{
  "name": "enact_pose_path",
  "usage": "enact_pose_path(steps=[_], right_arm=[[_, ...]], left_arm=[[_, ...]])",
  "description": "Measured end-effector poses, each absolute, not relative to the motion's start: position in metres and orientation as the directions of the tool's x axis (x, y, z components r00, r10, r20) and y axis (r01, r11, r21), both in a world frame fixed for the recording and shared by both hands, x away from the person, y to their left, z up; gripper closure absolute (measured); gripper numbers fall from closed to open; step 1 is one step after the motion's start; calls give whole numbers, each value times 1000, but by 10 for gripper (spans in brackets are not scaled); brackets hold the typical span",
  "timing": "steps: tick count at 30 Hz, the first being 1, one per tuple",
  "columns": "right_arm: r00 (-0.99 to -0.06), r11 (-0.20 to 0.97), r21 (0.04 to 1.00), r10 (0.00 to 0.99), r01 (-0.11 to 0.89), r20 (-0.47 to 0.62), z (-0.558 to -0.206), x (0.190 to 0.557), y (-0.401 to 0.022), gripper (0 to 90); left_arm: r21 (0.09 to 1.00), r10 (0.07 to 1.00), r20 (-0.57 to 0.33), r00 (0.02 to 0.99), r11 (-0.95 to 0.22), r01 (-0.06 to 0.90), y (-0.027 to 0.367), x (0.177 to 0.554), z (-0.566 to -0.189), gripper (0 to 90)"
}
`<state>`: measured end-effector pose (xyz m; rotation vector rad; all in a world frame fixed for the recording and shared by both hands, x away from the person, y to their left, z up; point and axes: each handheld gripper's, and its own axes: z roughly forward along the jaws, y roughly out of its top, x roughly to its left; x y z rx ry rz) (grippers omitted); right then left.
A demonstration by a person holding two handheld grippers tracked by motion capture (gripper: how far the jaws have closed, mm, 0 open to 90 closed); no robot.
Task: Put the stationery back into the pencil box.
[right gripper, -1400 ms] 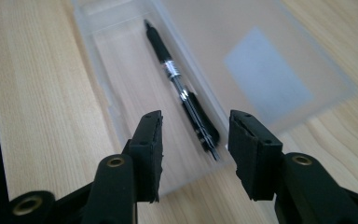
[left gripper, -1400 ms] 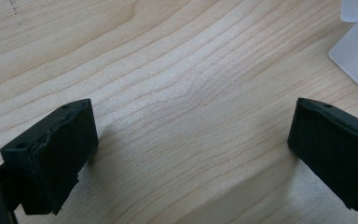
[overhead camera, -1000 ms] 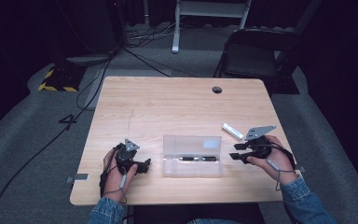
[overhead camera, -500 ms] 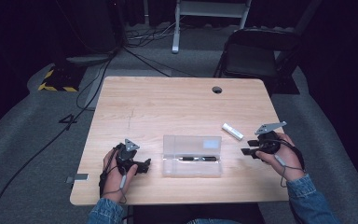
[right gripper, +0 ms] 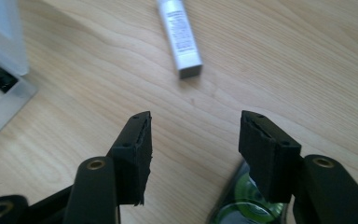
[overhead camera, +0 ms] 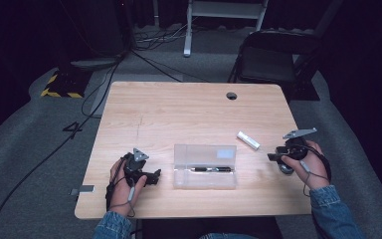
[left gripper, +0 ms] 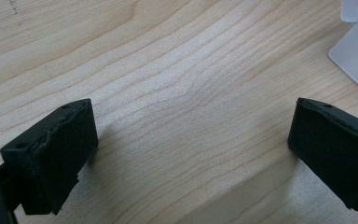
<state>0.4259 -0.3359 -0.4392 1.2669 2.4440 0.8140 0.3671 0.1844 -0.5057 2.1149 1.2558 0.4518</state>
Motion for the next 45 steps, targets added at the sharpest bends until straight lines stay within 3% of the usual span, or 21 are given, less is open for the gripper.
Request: enact_pose_path(steps=[5,21,27,37,45], right_arm=[[-492,394,605,871,692,-4,-447,431,-347,348],[-385,314,542,923,779,19,-469,439,-367,323],[-355,287,499,934,818,45,-473,438,-367,354],[-393,343,471,919,813,9,-472,437,-364,487],[-420,368,465,908,805,8,-470,437,-362,529]], left_arm=[[669,874,-25,486,-346,658,184,367,-506,18],[669,873,-25,487,-347,657,184,367,-506,18],[669,874,-25,486,-347,657,184,367,-506,18],[668,873,-25,487,-348,658,184,367,-506,18],[669,873,-25,487,-347,657,184,367,-506,18]])
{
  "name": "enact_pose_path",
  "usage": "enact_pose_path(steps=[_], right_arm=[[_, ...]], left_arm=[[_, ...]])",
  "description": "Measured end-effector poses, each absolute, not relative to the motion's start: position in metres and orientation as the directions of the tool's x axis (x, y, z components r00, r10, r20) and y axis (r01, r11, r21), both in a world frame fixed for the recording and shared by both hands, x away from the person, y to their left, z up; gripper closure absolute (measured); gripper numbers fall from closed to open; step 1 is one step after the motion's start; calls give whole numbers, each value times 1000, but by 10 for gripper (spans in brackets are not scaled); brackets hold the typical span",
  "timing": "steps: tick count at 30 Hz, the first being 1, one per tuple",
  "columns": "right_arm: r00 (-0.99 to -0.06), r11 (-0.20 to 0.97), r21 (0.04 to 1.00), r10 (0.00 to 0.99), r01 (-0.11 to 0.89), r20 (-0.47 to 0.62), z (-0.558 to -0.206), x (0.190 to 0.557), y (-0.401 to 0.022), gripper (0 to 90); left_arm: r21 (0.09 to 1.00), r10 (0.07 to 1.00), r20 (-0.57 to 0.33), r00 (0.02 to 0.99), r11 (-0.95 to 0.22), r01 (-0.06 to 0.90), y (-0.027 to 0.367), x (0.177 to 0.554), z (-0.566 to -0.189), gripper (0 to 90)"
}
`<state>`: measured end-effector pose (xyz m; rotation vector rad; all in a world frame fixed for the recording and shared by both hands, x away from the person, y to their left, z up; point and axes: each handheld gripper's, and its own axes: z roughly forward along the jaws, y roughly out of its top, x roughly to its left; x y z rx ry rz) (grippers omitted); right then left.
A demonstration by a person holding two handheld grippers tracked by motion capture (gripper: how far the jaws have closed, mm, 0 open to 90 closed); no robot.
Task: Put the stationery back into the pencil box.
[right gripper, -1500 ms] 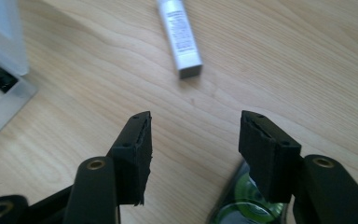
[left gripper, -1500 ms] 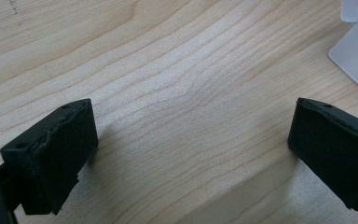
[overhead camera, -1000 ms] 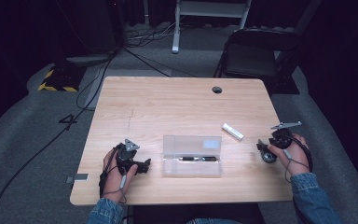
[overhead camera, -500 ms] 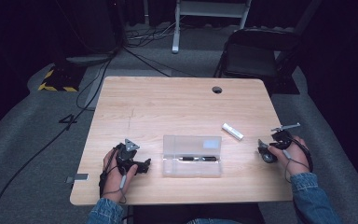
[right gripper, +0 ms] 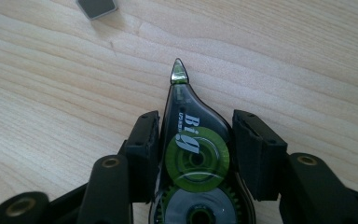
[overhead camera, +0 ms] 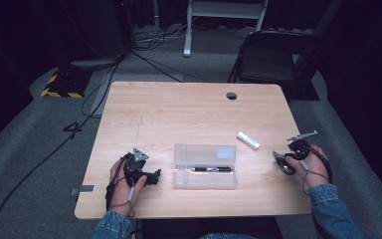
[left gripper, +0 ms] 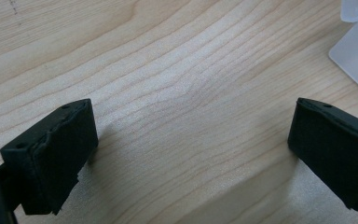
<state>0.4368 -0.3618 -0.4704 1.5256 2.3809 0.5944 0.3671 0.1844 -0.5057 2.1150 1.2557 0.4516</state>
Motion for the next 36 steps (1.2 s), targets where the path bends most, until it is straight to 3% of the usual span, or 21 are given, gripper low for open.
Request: enact_pose_path(steps=[13,26,36], right_arm=[[-434,370,485,900,793,24,-463,435,-362,532],[-468,380,570,884,728,8,-434,426,-355,533],[-544,413,638,839,649,11,-406,416,-334,533]], left_arm=[[669,873,-25,487,-347,657,184,367,-506,18],[669,873,-24,487,-348,657,184,367,-506,18],[669,873,-25,487,-347,657,184,367,-506,18]])
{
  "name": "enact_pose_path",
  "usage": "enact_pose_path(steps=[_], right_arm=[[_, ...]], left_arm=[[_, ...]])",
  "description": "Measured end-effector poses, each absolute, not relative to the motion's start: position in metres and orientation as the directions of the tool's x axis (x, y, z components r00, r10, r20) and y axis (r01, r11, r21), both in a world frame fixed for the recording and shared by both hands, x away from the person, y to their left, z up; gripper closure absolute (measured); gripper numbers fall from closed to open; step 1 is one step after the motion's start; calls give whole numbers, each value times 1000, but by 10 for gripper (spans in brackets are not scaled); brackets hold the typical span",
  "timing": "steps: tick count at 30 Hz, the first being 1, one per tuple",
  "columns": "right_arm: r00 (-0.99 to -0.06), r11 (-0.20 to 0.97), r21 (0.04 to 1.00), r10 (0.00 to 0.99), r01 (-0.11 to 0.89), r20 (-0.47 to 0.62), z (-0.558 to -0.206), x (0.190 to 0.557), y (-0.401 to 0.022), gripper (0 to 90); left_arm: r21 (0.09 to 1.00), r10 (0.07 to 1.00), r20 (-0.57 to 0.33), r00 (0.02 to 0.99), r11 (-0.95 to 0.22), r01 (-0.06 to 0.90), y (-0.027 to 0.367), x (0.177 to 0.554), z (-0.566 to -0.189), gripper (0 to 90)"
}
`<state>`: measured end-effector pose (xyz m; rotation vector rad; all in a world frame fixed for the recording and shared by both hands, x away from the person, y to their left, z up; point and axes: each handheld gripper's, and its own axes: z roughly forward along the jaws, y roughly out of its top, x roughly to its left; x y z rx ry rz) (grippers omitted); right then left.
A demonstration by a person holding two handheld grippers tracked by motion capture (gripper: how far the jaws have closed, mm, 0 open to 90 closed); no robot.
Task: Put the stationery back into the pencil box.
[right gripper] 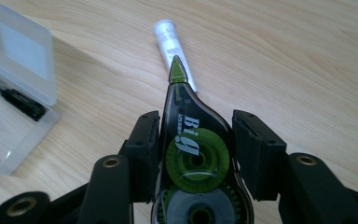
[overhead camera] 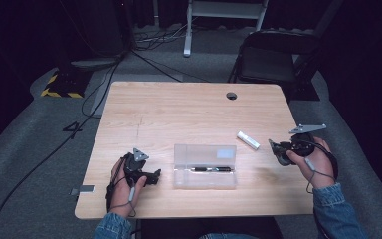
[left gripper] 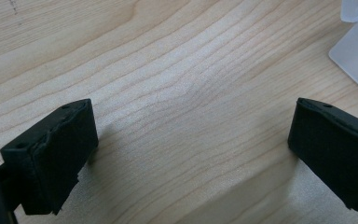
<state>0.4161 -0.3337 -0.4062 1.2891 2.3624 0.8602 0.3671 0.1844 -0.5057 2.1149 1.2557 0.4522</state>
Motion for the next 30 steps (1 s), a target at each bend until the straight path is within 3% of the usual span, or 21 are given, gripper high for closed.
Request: enact_pose_path(steps=[30], right_arm=[[-751,538,686,660,489,18,-387,410,-256,533]], left_arm=[[670,872,-23,489,-349,655,184,368,-506,16]])
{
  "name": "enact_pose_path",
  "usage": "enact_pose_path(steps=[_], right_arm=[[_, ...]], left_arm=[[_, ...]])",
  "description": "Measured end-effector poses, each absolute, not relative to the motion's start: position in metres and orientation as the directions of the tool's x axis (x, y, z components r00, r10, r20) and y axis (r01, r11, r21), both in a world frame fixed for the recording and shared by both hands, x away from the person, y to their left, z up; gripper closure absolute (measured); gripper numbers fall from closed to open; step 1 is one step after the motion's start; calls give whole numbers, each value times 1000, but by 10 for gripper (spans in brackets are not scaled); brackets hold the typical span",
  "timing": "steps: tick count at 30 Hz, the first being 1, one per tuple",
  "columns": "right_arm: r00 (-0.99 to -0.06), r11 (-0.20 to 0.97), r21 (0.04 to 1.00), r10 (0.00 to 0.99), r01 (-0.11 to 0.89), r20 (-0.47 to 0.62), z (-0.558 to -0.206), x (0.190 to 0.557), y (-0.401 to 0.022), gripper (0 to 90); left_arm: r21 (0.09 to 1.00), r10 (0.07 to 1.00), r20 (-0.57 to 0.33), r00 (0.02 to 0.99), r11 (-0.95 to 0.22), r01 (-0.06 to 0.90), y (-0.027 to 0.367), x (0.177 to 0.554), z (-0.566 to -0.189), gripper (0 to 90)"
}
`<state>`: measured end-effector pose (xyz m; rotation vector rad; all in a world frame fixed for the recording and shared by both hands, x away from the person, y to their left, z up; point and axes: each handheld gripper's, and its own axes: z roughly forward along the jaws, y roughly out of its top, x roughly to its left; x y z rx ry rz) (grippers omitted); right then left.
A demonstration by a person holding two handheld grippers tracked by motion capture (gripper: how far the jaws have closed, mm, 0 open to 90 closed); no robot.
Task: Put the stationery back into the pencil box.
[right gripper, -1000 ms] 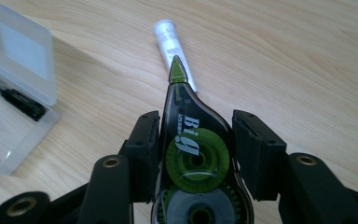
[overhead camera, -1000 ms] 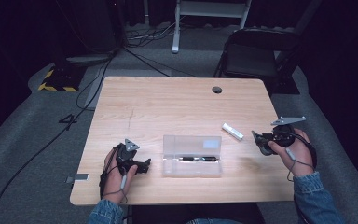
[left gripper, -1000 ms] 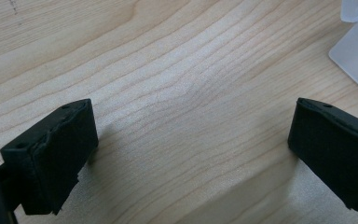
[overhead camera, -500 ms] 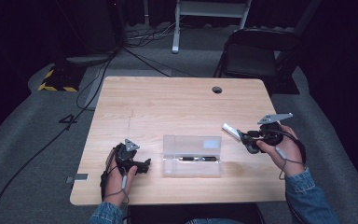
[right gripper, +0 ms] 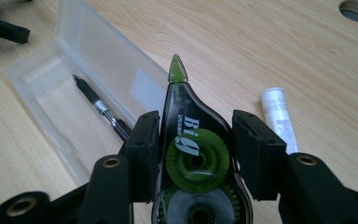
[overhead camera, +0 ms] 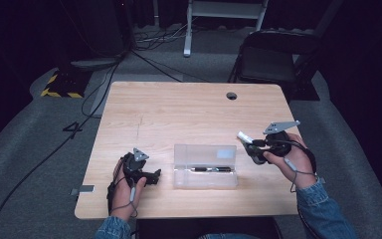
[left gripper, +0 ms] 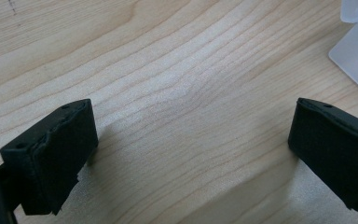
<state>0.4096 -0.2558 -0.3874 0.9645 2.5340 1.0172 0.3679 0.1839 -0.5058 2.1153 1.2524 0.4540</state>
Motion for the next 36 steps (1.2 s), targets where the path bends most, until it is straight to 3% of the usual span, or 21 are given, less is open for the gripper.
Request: enact_pose_path(steps=[36], right_arm=[[-890,592,739,454,323,25,-402,402,-188,532]], left_arm=[[670,874,-22,486,-348,656,184,368,-506,17]])
